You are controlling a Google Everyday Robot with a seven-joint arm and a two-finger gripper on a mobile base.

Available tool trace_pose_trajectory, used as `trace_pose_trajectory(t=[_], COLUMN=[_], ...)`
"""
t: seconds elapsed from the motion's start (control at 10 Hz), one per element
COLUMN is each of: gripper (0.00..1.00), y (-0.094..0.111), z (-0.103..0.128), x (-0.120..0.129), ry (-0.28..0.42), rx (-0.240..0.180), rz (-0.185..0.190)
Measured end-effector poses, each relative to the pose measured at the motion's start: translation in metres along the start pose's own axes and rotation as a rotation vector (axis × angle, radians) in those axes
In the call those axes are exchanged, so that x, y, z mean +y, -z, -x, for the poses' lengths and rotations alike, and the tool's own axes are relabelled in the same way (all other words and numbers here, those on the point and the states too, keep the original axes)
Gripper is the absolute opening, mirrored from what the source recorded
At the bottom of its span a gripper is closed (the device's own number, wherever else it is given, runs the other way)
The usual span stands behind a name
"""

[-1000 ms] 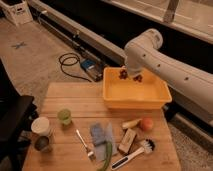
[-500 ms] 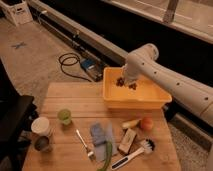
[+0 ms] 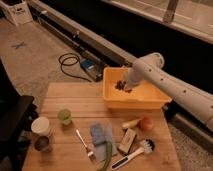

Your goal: Place grapes in tray

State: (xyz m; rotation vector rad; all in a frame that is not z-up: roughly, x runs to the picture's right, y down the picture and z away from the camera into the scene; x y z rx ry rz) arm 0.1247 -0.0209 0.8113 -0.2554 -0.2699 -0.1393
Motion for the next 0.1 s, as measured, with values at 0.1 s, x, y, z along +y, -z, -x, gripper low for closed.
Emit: trace_pose_trajectory(t=[0.1], gripper=[0.8], y=[-0.0003], z=[0.0011], x=[-0.0005], ry=[0.001], rx=[-0.001], rz=[0.0])
